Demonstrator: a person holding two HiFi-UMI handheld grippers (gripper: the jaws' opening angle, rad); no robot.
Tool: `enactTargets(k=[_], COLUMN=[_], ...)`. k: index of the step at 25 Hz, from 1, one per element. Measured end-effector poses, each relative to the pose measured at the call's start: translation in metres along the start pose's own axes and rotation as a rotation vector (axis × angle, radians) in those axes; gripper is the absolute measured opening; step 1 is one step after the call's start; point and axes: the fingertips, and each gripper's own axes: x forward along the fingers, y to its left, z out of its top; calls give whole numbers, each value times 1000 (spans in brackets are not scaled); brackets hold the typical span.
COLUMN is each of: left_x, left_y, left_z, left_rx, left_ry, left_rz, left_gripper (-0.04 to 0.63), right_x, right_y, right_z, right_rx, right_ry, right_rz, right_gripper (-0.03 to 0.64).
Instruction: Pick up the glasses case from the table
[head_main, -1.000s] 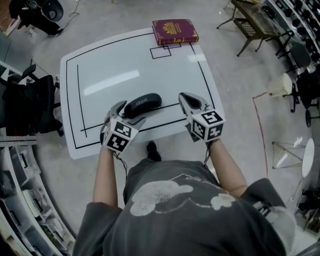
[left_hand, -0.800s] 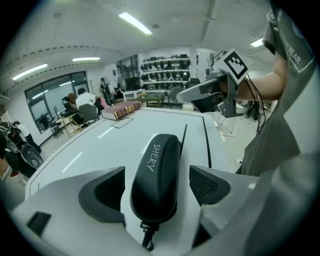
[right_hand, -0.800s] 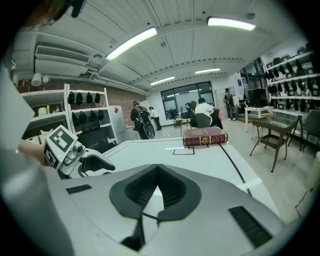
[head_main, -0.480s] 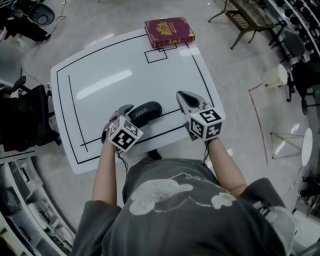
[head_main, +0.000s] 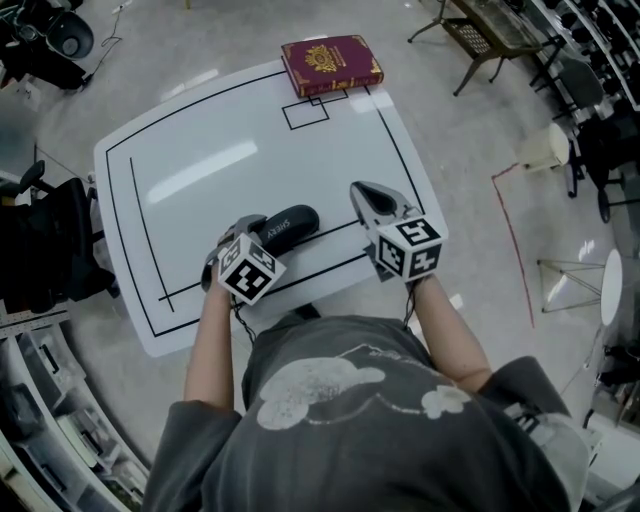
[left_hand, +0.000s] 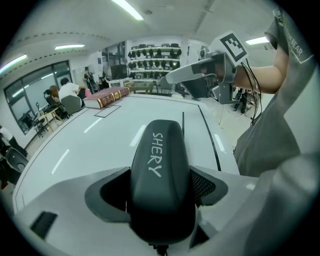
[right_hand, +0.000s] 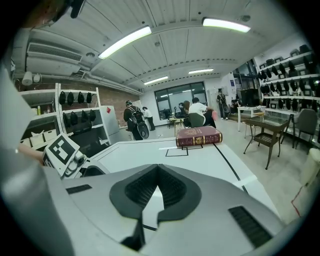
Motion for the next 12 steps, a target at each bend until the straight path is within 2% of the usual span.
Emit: enactTargets(k=[6,12], left_x=[-17,-52], left_y=[11,18], left_z=[10,19], left_rx=[-45,-142], left_ry=[-70,-151], left_rz=[90,194], left_gripper=[345,345], right_x=[-11,-29], right_y=[1,10], right_z=[0,8], right_rx=[-5,-25], right_ry=[-13,-43], right_rz=[6,38], right_gripper=[0,0])
